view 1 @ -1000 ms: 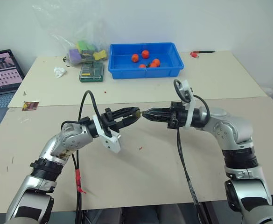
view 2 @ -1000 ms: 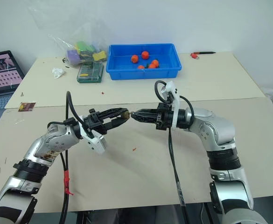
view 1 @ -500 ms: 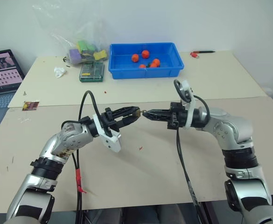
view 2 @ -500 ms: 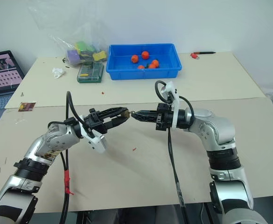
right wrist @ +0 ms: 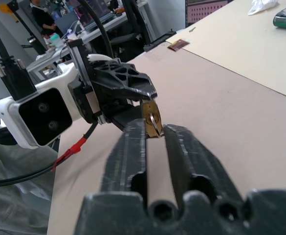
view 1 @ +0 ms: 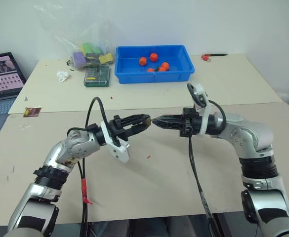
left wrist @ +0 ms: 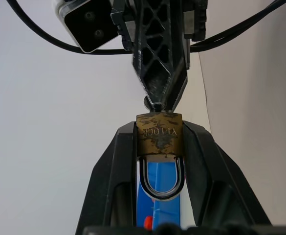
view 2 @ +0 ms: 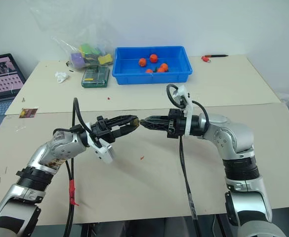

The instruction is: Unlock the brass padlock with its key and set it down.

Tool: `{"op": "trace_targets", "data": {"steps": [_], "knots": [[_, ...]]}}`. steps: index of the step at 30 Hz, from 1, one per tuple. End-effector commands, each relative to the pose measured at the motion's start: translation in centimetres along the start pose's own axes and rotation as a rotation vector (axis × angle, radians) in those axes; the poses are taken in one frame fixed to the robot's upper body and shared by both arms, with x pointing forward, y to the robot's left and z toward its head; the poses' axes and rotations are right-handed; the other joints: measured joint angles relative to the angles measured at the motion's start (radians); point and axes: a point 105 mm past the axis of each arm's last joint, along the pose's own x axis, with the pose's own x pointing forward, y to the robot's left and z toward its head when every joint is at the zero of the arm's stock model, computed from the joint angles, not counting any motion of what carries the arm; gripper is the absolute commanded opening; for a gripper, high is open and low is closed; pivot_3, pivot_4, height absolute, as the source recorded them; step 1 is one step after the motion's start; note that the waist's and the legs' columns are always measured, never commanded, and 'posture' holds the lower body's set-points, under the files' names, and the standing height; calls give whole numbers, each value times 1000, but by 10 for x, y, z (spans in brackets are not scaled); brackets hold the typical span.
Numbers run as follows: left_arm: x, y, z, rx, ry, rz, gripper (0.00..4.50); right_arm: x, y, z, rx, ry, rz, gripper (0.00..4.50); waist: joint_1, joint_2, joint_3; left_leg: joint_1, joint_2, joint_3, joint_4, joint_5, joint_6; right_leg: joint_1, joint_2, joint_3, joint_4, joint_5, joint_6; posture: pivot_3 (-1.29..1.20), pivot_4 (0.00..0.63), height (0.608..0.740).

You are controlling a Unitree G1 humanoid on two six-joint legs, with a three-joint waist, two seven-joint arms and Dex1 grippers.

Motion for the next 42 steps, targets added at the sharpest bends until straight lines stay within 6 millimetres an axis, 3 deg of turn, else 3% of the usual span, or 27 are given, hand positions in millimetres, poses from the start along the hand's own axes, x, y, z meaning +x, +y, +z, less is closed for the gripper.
{"op": "trace_targets", "data": {"steps": [1, 8, 11, 13, 20, 28, 32, 34, 37, 42], "knots": [[3, 10, 4, 25, -28, 32, 806, -3, 6, 15, -72, -30, 13, 1402, 1, 0, 0, 0, 0, 0, 0, 0, 0, 0, 0, 0, 0, 0, 0, 0, 150, 740], [4, 11, 4, 30, -31, 36, 806, -4, 6, 18, -61, -46, 18, 1402, 0, 0, 0, 0, 0, 0, 0, 0, 0, 0, 0, 0, 0, 0, 0, 0, 150, 740], [4, 11, 4, 32, -32, 35, 806, -5, 6, 19, -47, -52, 18, 772, 1, 0, 0, 0, 0, 0, 0, 0, 0, 0, 0, 0, 0, 0, 0, 0, 150, 740], [4, 11, 4, 34, -33, 34, 806, -5, 6, 18, -44, -53, 19, 31, 1, 0, 0, 0, 0, 0, 0, 0, 0, 0, 0, 0, 0, 0, 0, 0, 150, 740], [3, 16, 3, 96, -40, 42, 806, -5, 9, 16, -8, -36, 34, 31, 1, 0, 0, 0, 0, 0, 0, 0, 0, 0, 0, 0, 0, 0, 0, 0, 150, 740], [5, 34, 12, 409, -131, 91, 806, 2, 11, 21, 327, -76, 85, 31, 0, 0, 0, 0, 0, 0, 0, 0, 0, 0, 0, 0, 0, 0, 0, 0, 150, 740], [7, 34, 11, 412, -136, 110, 806, 6, 9, 19, 321, -46, 48, 31, 3, 0, 0, 0, 0, 0, 0, 0, 0, 0, 0, 0, 1, 1, -1, 0, 150, 740], [9, 27, 2, 251, -78, 114, 806, 6, 4, 11, 198, 22, -26, 31, 3, 0, 0, 0, 0, 0, 0, 0, 0, 0, 0, 0, 1, 1, 0, 0, 150, 740], [11, 17, -7, -26, -10, 111, 806, 5, 3, 5, 95, 73, -50, 864, 3, 0, 0, -1, -1, 0, 1, -1, 2, -1, -1, 0, 1, 1, 1, 0, 150, 740], [15, 10, 0, -254, -10, 70, 806, -1, 3, 11, 9, 76, -55, 2498, -8, 0, 0, -1, 0, 1, 4, -2, 3, -1, -1, 0, 2, 1, 1, 0, 150, 740]]}}
